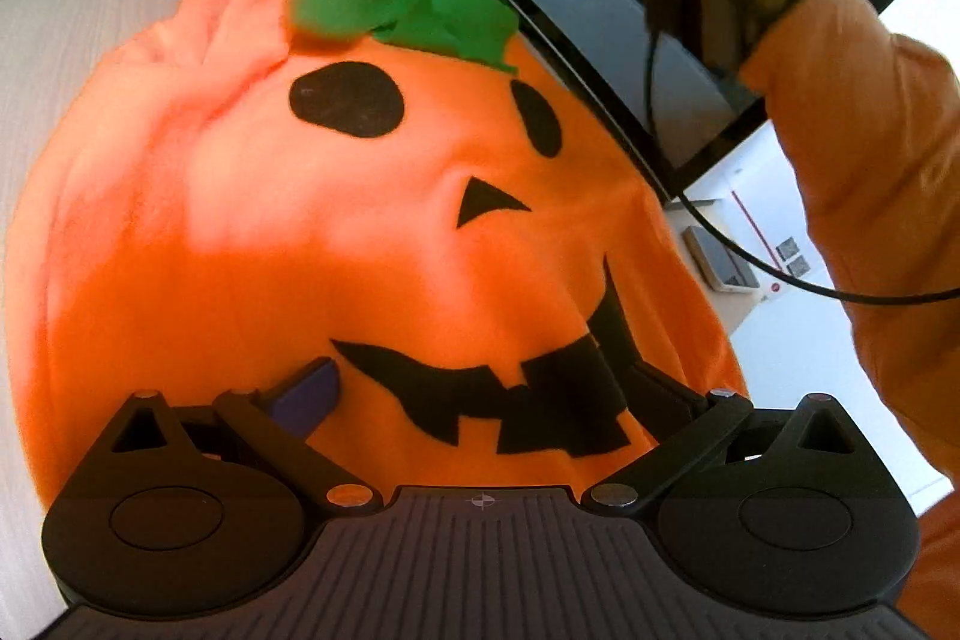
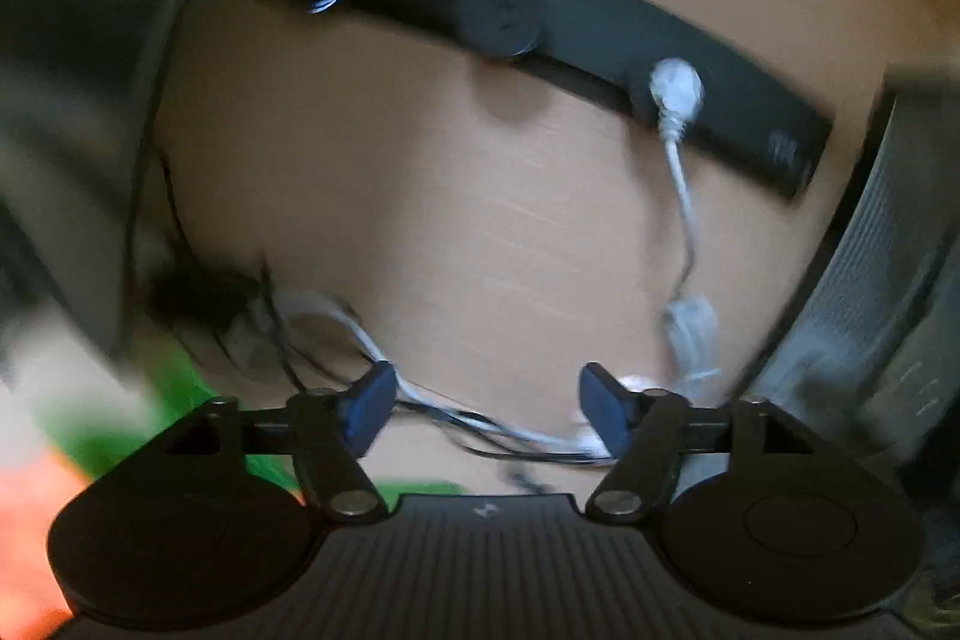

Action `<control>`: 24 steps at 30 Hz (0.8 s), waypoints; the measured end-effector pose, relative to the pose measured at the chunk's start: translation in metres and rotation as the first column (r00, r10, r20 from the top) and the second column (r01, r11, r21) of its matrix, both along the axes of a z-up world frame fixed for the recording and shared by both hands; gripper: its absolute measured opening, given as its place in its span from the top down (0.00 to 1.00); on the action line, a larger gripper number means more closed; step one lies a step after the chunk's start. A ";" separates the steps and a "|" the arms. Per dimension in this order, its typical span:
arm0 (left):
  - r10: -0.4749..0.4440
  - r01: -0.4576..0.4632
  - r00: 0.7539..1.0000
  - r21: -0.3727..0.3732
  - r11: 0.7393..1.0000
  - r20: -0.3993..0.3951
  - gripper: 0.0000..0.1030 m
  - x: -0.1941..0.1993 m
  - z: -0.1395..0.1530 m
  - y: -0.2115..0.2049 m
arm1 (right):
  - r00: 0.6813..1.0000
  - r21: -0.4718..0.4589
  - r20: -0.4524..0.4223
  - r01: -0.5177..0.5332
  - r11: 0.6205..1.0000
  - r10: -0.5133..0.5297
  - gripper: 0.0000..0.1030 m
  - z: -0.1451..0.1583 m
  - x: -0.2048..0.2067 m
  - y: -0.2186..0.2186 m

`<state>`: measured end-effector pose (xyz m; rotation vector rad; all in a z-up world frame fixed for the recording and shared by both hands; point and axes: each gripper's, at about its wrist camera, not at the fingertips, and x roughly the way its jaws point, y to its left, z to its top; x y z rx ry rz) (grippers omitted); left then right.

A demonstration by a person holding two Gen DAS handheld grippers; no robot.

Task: Fold clothes
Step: 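Grasp the green collar with the right gripper and lift it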

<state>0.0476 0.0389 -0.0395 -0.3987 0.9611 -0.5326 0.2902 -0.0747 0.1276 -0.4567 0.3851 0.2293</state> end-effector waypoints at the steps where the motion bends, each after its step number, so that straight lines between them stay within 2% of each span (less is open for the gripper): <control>1: 0.003 -0.003 1.000 -0.014 1.000 -0.001 0.00 0.000 -0.001 0.002 | 1.000 0.033 -0.024 -0.019 0.999 0.020 0.32 0.007 0.004 -0.005; 2: 0.008 -0.008 1.000 -0.029 1.000 -0.004 0.00 -0.001 -0.002 0.005 | 0.997 0.037 -0.056 -0.046 0.998 0.048 0.32 0.007 0.009 -0.006; 5: 0.032 -0.033 0.999 -0.064 0.997 -0.013 0.00 -0.002 -0.005 0.008 | 0.964 -0.120 -0.217 -0.185 0.975 0.156 0.32 -0.033 0.023 0.017; 8: 0.049 -0.049 0.999 -0.072 0.996 -0.010 0.00 -0.003 -0.002 0.007 | 0.933 -0.259 -0.319 -0.256 0.931 0.168 0.40 -0.084 0.032 0.038; 9: 0.048 -0.049 0.999 -0.070 0.996 -0.008 0.00 -0.003 -0.001 0.007 | 0.931 -0.280 -0.333 -0.246 0.928 0.147 0.40 -0.096 0.040 0.042; 10: 0.048 -0.048 0.999 -0.068 0.997 -0.006 0.00 -0.004 -0.001 0.007 | 0.930 -0.282 -0.350 -0.222 0.933 0.115 0.45 -0.106 0.053 0.045; 11: 0.047 -0.048 0.999 -0.065 0.997 -0.004 0.00 -0.005 0.000 0.007 | 0.923 -0.265 -0.376 -0.192 0.945 0.082 0.52 -0.114 0.065 0.043; 12: 0.045 -0.045 0.999 -0.062 0.997 -0.005 0.00 -0.006 0.000 0.008 | 0.913 -0.231 -0.403 -0.165 0.959 0.060 0.70 -0.119 0.076 0.041; 13: 0.042 -0.043 0.999 -0.059 0.997 -0.006 0.00 -0.007 0.001 0.009 | 0.898 -0.158 -0.436 -0.149 0.976 0.066 0.85 -0.115 0.085 0.035; 14: 0.042 -0.043 0.999 -0.058 0.997 -0.008 0.00 -0.009 0.002 0.012 | 0.881 -0.088 -0.466 -0.141 0.986 0.084 0.89 -0.108 0.089 0.030; 15: 0.046 -0.046 0.999 -0.060 0.997 -0.011 0.00 -0.008 0.001 0.014 | 0.880 -0.032 -0.462 -0.145 0.989 0.114 0.90 -0.096 0.086 0.027; 19: 0.082 -0.084 0.996 -0.060 0.995 -0.035 0.00 0.001 0.003 0.022 | 0.922 0.127 -0.316 -0.194 0.973 0.225 0.91 -0.032 0.044 0.007; 22: 0.151 -0.151 0.988 0.001 0.989 -0.043 0.00 0.014 0.009 0.025 | 0.928 0.221 -0.260 -0.210 0.952 0.266 0.91 -0.009 -0.012 -0.020; 24: 0.188 -0.187 0.982 0.039 0.982 -0.026 0.00 0.019 0.017 0.027 | 0.915 0.260 -0.280 -0.218 0.941 0.289 0.91 -0.015 -0.051 -0.034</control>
